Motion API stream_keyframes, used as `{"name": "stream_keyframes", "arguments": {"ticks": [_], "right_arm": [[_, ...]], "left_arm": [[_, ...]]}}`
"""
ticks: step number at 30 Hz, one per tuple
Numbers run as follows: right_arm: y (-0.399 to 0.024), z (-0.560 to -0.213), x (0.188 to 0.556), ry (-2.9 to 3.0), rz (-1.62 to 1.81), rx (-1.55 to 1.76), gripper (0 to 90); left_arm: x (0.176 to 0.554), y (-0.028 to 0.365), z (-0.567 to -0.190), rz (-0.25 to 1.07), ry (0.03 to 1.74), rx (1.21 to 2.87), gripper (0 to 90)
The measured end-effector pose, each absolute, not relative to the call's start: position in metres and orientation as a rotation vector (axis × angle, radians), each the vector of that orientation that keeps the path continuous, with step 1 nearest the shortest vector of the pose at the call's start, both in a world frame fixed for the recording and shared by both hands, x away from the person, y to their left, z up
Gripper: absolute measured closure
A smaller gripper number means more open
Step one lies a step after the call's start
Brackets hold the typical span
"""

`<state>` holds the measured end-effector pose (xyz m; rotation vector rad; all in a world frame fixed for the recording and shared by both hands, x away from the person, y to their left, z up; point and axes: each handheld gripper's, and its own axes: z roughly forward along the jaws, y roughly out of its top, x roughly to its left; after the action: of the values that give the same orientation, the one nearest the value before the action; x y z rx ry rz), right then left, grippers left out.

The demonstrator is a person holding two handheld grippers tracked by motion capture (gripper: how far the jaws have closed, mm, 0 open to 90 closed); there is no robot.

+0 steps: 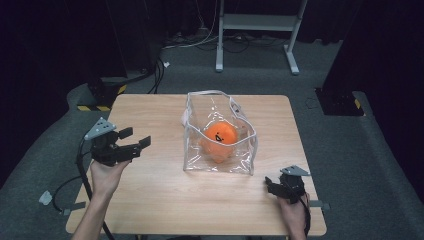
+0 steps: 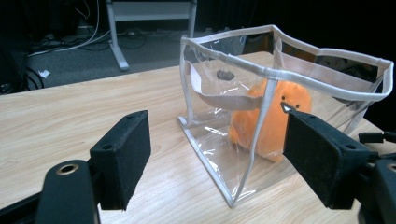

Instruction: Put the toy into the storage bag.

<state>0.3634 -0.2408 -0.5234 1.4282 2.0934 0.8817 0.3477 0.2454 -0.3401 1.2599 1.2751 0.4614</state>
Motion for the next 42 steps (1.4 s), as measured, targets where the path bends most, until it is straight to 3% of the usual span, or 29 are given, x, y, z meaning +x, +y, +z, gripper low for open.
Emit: {"name": "stream_keyframes", "arguments": {"ticks": [42], "right_arm": [[-0.241,-0.523,0.363,2.093,0.881,1.428,26.0]], "left_arm": [[0.329,0.26,-0.371,0.392,1.31,1.275,24.0]]}}
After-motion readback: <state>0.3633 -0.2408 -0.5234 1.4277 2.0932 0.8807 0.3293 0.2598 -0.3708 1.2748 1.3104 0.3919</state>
